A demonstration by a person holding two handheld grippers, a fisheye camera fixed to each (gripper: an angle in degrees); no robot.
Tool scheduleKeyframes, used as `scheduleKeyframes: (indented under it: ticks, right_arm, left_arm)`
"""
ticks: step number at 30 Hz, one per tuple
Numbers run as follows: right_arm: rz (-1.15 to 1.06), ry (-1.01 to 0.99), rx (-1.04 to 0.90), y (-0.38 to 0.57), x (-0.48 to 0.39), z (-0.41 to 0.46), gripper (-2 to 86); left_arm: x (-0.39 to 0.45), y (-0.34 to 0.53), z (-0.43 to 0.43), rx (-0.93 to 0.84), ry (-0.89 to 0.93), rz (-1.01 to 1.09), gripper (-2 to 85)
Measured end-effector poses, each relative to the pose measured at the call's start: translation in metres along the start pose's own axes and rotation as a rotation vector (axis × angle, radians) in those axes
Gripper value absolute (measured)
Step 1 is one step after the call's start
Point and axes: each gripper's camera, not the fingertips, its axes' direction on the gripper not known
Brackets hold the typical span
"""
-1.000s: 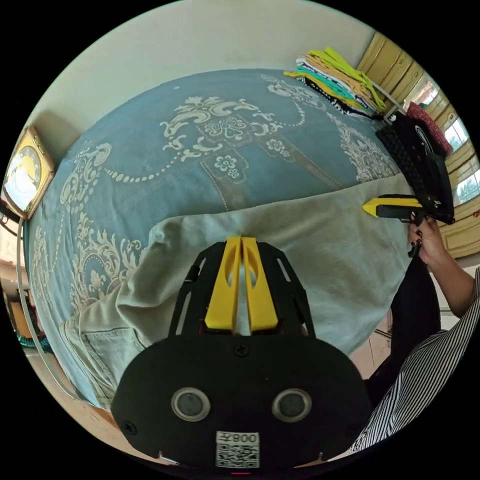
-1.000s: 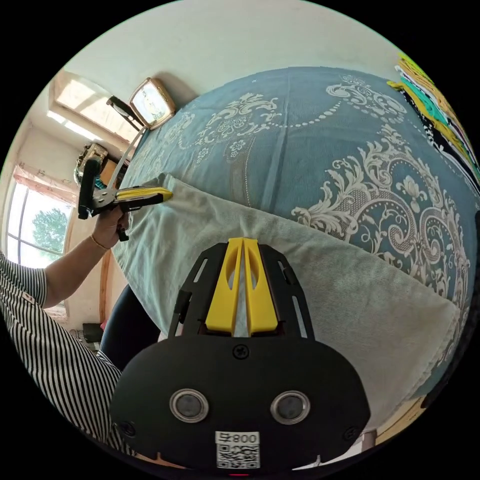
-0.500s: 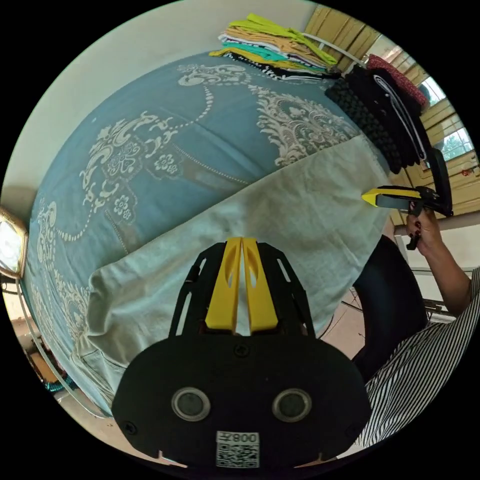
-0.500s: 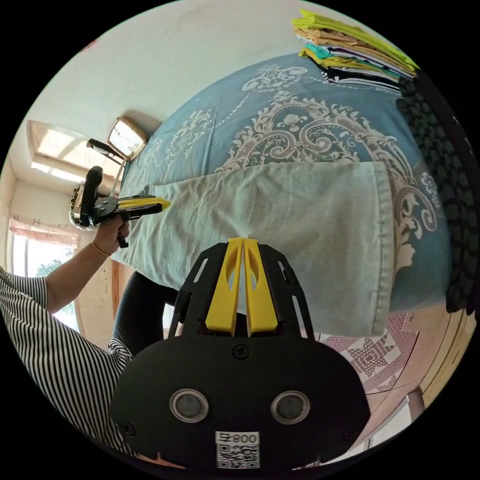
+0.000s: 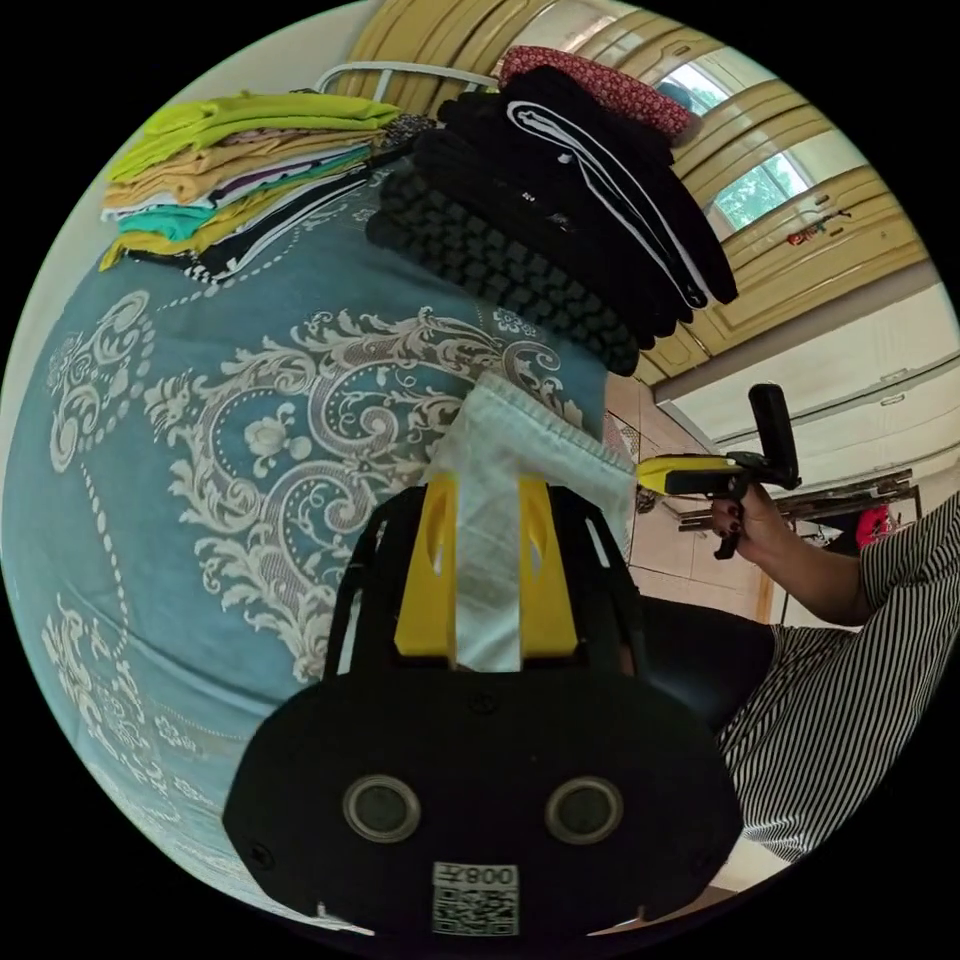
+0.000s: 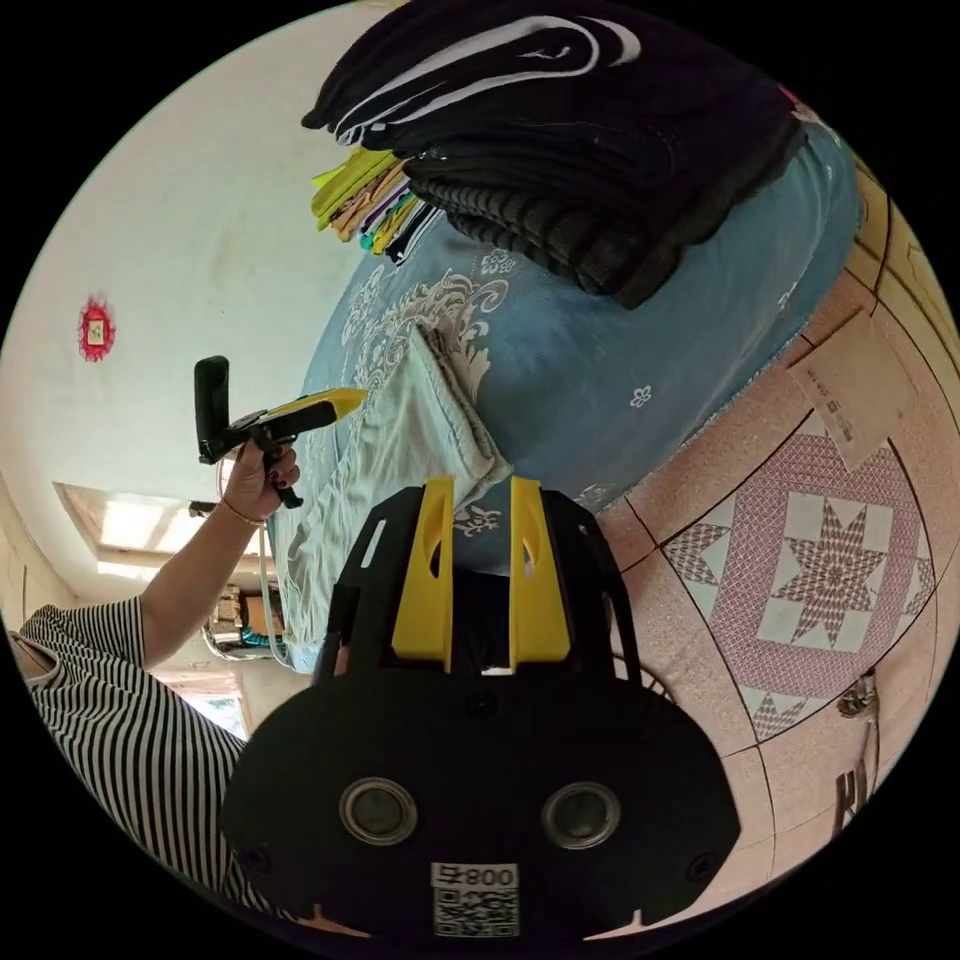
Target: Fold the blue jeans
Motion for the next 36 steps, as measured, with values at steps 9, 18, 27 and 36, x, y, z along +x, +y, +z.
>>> scheduleKeyframes:
  ticks: [9,18,27,36]
  right_arm:
    - [0.121,-0.156,0.029,0.016,0.073,0.015,9.3]
    - [0.171,-0.194,0.026,0.028,0.105,0.01,7.5]
    - [0.126,-0.172,0.027,0.031,0.097,-0.007,4.6]
    - [0.018,-0.237,0.061,0.033,0.049,-0.05,3.9]
  left_arm:
    - [0.001,-0.14,0.046,-0.152,-0.023,0.109,9.9]
    - [-0.004,-0.171,0.071,-0.225,0.04,0.136,6.2]
    - [-0.014,-0.147,0.036,-0.167,0.05,0.094,3.9]
    - [-0.016,-0.082,-0.049,-0.069,0.03,0.122,3.3]
